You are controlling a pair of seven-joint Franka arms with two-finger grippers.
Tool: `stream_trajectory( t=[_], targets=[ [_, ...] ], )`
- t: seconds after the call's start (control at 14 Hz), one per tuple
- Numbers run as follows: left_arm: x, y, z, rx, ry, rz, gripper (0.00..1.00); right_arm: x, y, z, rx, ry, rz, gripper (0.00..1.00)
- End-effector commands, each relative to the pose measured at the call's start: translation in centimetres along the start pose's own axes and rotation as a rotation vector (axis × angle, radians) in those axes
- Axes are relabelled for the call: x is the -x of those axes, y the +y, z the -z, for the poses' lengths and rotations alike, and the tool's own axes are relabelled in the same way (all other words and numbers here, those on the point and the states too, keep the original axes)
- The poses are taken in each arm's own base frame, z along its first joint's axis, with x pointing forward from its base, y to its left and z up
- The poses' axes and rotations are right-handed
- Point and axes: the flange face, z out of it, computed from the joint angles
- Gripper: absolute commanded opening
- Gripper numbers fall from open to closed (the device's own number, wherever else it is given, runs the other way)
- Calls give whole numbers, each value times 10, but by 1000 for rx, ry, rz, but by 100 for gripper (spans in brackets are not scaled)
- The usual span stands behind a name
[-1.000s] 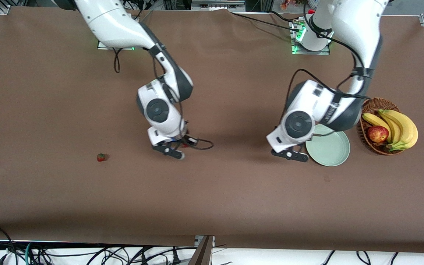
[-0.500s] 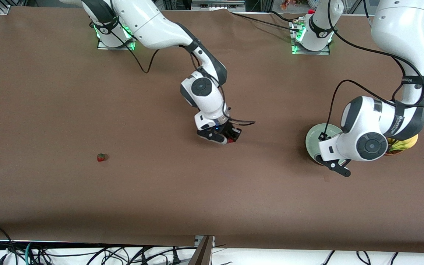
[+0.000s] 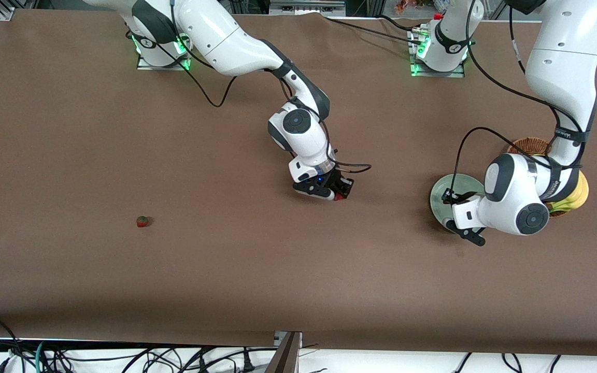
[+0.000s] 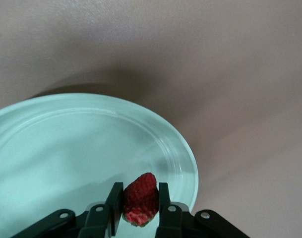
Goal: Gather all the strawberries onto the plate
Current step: 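Place the strawberry on the plate while the right gripper sets another mid-table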
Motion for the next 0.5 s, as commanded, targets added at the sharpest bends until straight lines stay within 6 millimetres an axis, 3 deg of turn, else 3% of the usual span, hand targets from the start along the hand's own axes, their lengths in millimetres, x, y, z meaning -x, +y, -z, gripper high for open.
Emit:
stream_trajectory(
  t=[0.0,0.07,0.21,0.29,0.43],
  targets=[
    [3,6,1,17,31,-15,87,-28,-3,13,19,-1,1,100],
    [5,6,2,19,27,-14,100,-47,1,22,59,-15,8,100],
    [6,9,7,22,26,-14,100,-96,7,64,143,-59,98,100],
    [10,13,20,17,25,-17,100,-121,23,78,211,-104,150,100],
    [14,40,55,-12,29,-38,100,-172,51,115,300,-179,248,100]
  ],
)
